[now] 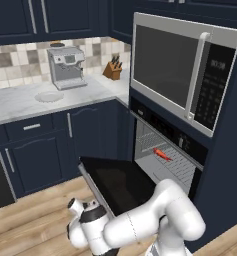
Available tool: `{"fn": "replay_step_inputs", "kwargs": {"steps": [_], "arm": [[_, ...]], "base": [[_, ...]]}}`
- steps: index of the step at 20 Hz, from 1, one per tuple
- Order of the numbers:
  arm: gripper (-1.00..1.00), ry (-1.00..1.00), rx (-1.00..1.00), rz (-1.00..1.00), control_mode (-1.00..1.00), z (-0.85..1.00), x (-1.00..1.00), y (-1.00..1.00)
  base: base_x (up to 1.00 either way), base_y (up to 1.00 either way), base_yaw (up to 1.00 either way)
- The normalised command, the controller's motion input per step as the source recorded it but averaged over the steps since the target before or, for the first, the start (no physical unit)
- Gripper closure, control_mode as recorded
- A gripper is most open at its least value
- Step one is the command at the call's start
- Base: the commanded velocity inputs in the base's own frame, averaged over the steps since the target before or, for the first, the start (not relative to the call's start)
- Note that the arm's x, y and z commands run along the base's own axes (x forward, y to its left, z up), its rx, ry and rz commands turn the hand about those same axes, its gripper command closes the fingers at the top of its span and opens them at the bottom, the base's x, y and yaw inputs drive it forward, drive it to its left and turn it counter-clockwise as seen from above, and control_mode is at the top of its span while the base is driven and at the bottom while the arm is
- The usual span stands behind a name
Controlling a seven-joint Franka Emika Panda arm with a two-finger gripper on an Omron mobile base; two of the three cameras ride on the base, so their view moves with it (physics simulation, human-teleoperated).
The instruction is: Place the fish on the rack of the oven, and slide the rack back inside. Close the oven door.
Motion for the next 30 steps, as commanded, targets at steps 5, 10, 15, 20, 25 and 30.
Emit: {"fn": "replay_step_inputs", "kwargs": {"steps": [5,10,15,20,25,30], "arm": [[-1.0,-0.01,-0.44,-0.31,-1.0,0.49,0.03,-1.0],[-1.0,0.0,-0.47,-0.25,-1.0,0.8,0.39,-0.99],[-1.0,-0.02,-0.47,-0.15,-1.0,0.93,0.77,-0.92],[-1.0,-0.02,-0.43,-0.15,-1.0,0.8,0.87,-0.97],[-1.0,0.0,-0.29,-0.17,-1.0,0.71,0.91,-1.0],[-1.0,0.08,-0.11,-0.18,-1.0,0.47,1.0,-1.0]], "base": [[0.0,0.0,0.0],[0.0,0.0,0.0],[0.0,0.0,0.0],[0.0,0.0,0.0],[0.0,0.0,0.0],[0.0,0.0,0.0]]}}
